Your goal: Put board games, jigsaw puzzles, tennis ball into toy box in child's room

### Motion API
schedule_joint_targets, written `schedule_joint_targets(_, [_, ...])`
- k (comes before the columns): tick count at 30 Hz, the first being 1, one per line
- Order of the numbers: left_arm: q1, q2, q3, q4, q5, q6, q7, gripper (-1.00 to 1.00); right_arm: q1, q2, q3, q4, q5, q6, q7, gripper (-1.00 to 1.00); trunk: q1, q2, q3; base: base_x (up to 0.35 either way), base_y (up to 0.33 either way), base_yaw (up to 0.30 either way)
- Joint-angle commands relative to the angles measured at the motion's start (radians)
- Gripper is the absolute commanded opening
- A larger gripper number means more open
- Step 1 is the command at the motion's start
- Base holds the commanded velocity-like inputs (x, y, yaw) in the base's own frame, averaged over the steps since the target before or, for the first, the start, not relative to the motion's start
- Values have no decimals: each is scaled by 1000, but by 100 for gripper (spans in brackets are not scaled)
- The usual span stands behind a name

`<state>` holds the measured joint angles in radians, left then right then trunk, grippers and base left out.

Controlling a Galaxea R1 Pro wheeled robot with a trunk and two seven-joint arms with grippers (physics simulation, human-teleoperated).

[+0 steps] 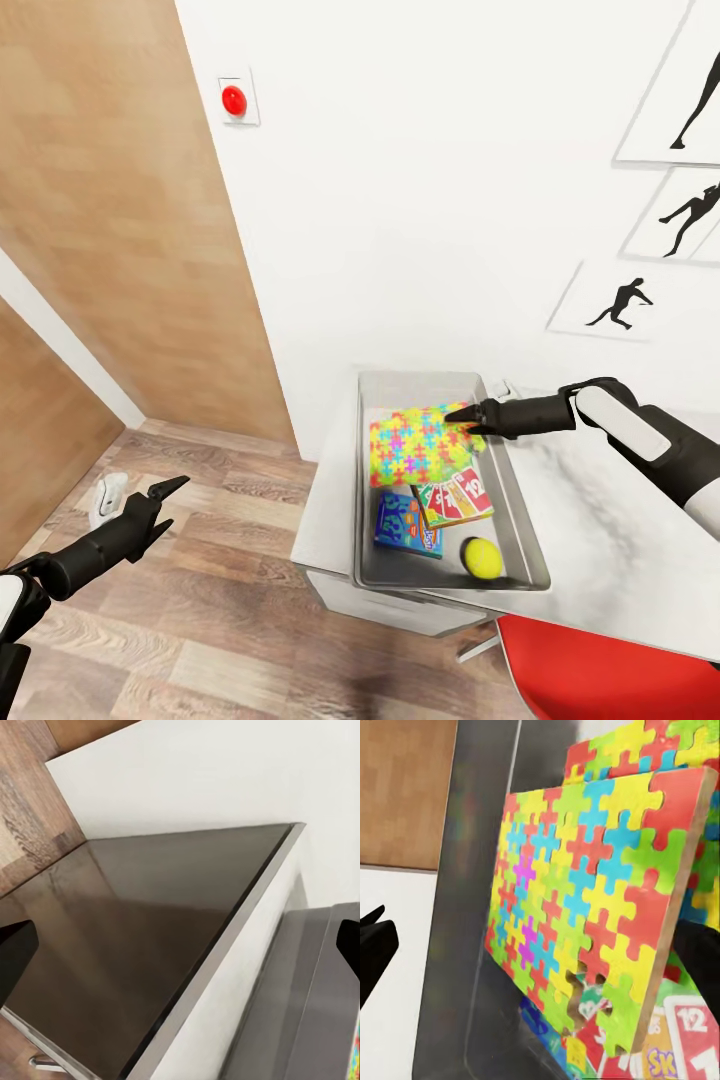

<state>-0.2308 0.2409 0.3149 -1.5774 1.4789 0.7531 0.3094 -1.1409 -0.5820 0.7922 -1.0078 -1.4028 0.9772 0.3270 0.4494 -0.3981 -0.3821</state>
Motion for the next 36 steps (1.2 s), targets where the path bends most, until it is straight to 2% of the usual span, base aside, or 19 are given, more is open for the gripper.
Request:
schedule_joint_targets(1, [-1, 0, 1, -1, 11, 3, 10, 100, -2, -1, 3, 1, 8, -1, 10, 100, 1, -2, -2, 0, 0, 0])
schedule_joint_targets(19, [-2, 0, 1, -1, 11, 3, 10, 100, -3, -2, 2, -9, 8, 0, 10, 100, 1, -2, -2, 0, 0, 0])
schedule_joint_targets(25, [-3, -1, 0, -1, 11, 3, 10, 100, -15, -14, -2, -26, 8, 0, 8, 100, 1, -2, -2, 0, 0, 0])
schedule_joint_targets(28, [-3, -1, 0, -1, 11, 3, 10, 100, -22, -29, -6, -44, 7, -1, 4, 100, 1, -2, -2, 0, 0, 0])
schedule_joint_targets(32, [-4, -2, 0, -1, 12, 3, 10, 100, -25, -68, -26, -76, 7, -2, 0, 100, 1, -2, -2, 0, 0, 0])
schedule_joint_targets(33, [-4, -2, 0, -1, 12, 3, 10, 100, -25, -68, -26, -76, 7, -2, 0, 100, 1, -2, -2, 0, 0, 0])
schedule_joint_targets(36, [-4, -4, 0, -1, 13, 3, 9, 100, -23, -95, -61, -117, 7, 2, -2, 100, 1, -2, -2, 0, 0, 0])
